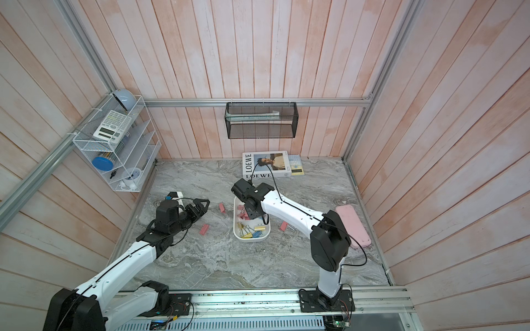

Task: Take out the binder clips from the storage box
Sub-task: Place the binder clip at the center of the board.

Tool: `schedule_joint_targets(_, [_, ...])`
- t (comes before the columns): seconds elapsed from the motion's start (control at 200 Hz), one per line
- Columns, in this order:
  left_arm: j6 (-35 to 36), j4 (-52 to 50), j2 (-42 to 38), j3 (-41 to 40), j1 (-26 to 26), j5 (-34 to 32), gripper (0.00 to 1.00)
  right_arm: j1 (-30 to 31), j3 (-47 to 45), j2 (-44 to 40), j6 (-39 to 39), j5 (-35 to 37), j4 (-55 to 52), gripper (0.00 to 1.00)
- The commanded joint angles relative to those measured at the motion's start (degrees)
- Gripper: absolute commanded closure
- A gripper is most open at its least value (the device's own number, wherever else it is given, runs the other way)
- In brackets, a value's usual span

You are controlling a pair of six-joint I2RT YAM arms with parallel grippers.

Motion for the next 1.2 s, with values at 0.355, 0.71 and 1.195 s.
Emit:
schedule_joint_targets(0.355, [-0.7, -0.8, 2.3, 5.4, -2.0, 2.4, 0.00, -14.0, -17.3, -12.9, 1.5, 14.1, 5.9, 1.00])
schedule_joint_targets(0.71, [0.2, -2.6, 7.0, 10.1, -8.5, 1.4, 0.00, -21.4, -27.1, -9.2, 4.6, 16.6, 10.2, 1.00])
schedule_joint_targets(1.195, [6.6, -11.8, 17.6, 20.1, -20.4, -0.5, 0.11, -21.5, -26.4, -5.1, 5.8, 12.1, 9.8, 0.55])
